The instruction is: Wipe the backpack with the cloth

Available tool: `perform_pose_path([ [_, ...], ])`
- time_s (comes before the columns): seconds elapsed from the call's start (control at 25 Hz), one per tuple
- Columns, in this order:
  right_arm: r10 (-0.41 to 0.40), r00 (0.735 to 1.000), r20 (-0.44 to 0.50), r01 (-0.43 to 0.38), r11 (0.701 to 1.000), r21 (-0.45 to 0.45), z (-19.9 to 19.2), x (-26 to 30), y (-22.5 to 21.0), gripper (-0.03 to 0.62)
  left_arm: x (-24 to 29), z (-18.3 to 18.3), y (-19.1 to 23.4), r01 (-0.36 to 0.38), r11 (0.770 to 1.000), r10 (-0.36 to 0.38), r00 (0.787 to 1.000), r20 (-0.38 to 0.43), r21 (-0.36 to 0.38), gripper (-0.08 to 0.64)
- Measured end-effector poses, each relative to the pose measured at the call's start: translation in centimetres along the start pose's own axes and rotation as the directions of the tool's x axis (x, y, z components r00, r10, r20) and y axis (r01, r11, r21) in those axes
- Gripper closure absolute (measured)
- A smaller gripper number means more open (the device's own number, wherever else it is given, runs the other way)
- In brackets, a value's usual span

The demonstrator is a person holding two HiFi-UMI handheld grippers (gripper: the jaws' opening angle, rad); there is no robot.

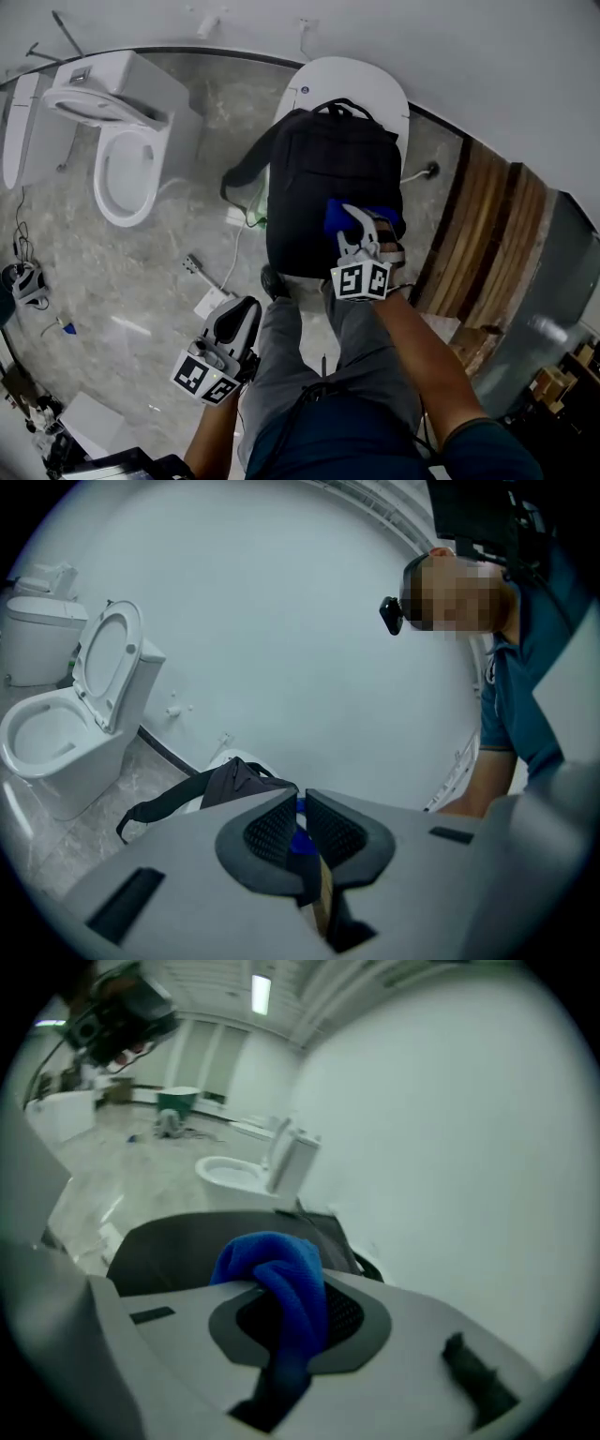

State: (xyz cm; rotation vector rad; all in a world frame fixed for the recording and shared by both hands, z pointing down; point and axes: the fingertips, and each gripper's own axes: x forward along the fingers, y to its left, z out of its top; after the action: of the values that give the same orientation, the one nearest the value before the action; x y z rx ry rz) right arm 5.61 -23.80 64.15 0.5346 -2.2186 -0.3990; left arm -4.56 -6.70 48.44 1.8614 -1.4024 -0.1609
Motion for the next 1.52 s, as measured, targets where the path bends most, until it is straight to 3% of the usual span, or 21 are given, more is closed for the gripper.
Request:
perform_pose_path([
  [0.08,0.119,0.989,0.084,-0.103,0.978,-0.181,4.7,3.1,3.5,0.552,0.7,0.2,-0.5,0.000,1.000,0.000,1.000,0.003,0.003,0.526],
  [0.16,0.188,0.979,0.084,-0.161,0.953,-0.256,7.2,6.3,4.7,0.552,1.1,0.5,-0.9,-0.006,1.000,0.006,1.000,0.009,0.006,0.526],
  [0.32,0.222,0.974,0.039,-0.215,0.968,-0.127,8.1,12.6,0.1,0.552,1.1,0.4,-0.5,-0.035,0.999,0.035,0.999,0.015,0.004,0.526],
  [0.44,0.249,0.965,-0.084,-0.256,0.963,-0.080,4.8,15.2,-4.2,0.552,0.8,0.2,-0.1,-0.053,0.999,0.053,0.998,0.016,-0.001,0.526],
  [0.52,0.188,0.960,-0.208,-0.216,0.969,-0.117,-0.2,15.6,-7.6,0.552,0.8,0.1,-0.1,-0.058,0.998,0.058,0.998,0.016,-0.005,0.526],
  [0.6,0.114,0.958,-0.262,-0.136,0.988,-0.067,-6.2,14.6,-11.3,0.552,0.8,0.2,-0.2,-0.056,0.998,0.056,0.998,0.016,-0.005,0.526],
  [0.68,0.033,0.973,-0.230,-0.012,0.996,0.092,-10.1,11.3,-15.4,0.552,1.0,0.3,-0.2,-0.051,0.999,0.051,0.999,0.016,-0.004,0.526],
  [0.72,-0.006,0.977,-0.213,0.051,0.977,0.208,-11.4,9.2,-17.0,0.552,1.1,0.4,-0.1,-0.048,0.999,0.048,0.999,0.015,-0.004,0.526],
  [0.8,-0.043,0.974,-0.224,0.137,0.895,0.424,-14.3,5.4,-17.7,0.552,1.1,0.2,0.0,-0.045,0.999,0.045,0.999,0.004,-0.004,0.526],
  [0.84,-0.020,0.975,-0.222,0.137,0.839,0.526,-16.0,4.0,-16.3,0.552,1.2,0.0,0.0,-0.043,0.999,0.043,0.999,-0.003,-0.003,0.526],
  [0.88,0.025,0.980,-0.197,0.108,0.763,0.637,-17.3,2.8,-14.0,0.552,1.5,0.0,-0.1,-0.038,0.999,0.038,0.999,-0.010,-0.002,0.526],
  [0.96,0.106,0.988,-0.112,0.034,0.558,0.829,-18.8,0.6,-8.5,0.552,2.2,0.1,-0.5,-0.022,1.000,0.023,1.000,-0.020,0.007,0.526],
  [1.04,0.117,0.991,-0.059,0.011,0.375,0.927,-19.3,-1.9,-4.2,0.557,3.0,0.5,-0.8,-0.008,1.000,0.009,1.000,-0.024,0.016,0.526],
  [1.08,0.108,0.993,-0.047,0.013,0.301,0.953,-19.5,-3.2,-2.7,0.557,3.3,0.5,-1.0,-0.003,1.000,0.003,1.000,-0.025,0.018,0.526],
  [1.12,0.113,0.993,-0.047,0.018,0.246,0.969,-19.7,-4.3,-1.2,0.557,3.6,0.6,-1.1,0.002,1.000,-0.002,1.000,-0.029,0.019,0.526],
  [1.16,0.139,0.989,-0.057,0.025,0.217,0.976,-19.9,-5.2,0.4,0.557,3.9,0.5,-1.2,0.007,1.000,-0.006,0.999,-0.034,0.021,0.526],
  [1.24,0.213,0.974,-0.084,0.037,0.214,0.976,-20.6,-6.6,3.2,0.557,4.4,0.4,-1.6,0.017,1.000,-0.016,0.999,-0.045,0.024,0.526],
  [1.28,0.238,0.967,-0.090,0.036,0.225,0.974,-20.7,-7.2,3.9,0.557,4.6,0.4,-1.8,0.023,0.999,-0.022,0.999,-0.048,0.025,0.526],
  [1.4,0.253,0.963,-0.096,0.015,0.304,0.952,-20.2,-7.6,4.0,0.557,4.9,0.5,-2.2,0.031,0.999,-0.030,0.999,-0.045,0.028,0.526],
  [1.44,0.258,0.961,-0.096,0.014,0.303,0.953,-20.2,-7.5,4.2,0.557,4.8,0.5,-2.2,0.030,0.999,-0.029,0.999,-0.042,0.027,0.526],
  [1.52,0.288,0.953,-0.097,0.030,0.229,0.973,-20.9,-7.7,5.5,0.557,4.5,0.4,-2.5,0.031,0.999,-0.030,0.999,-0.040,0.026,0.526],
])
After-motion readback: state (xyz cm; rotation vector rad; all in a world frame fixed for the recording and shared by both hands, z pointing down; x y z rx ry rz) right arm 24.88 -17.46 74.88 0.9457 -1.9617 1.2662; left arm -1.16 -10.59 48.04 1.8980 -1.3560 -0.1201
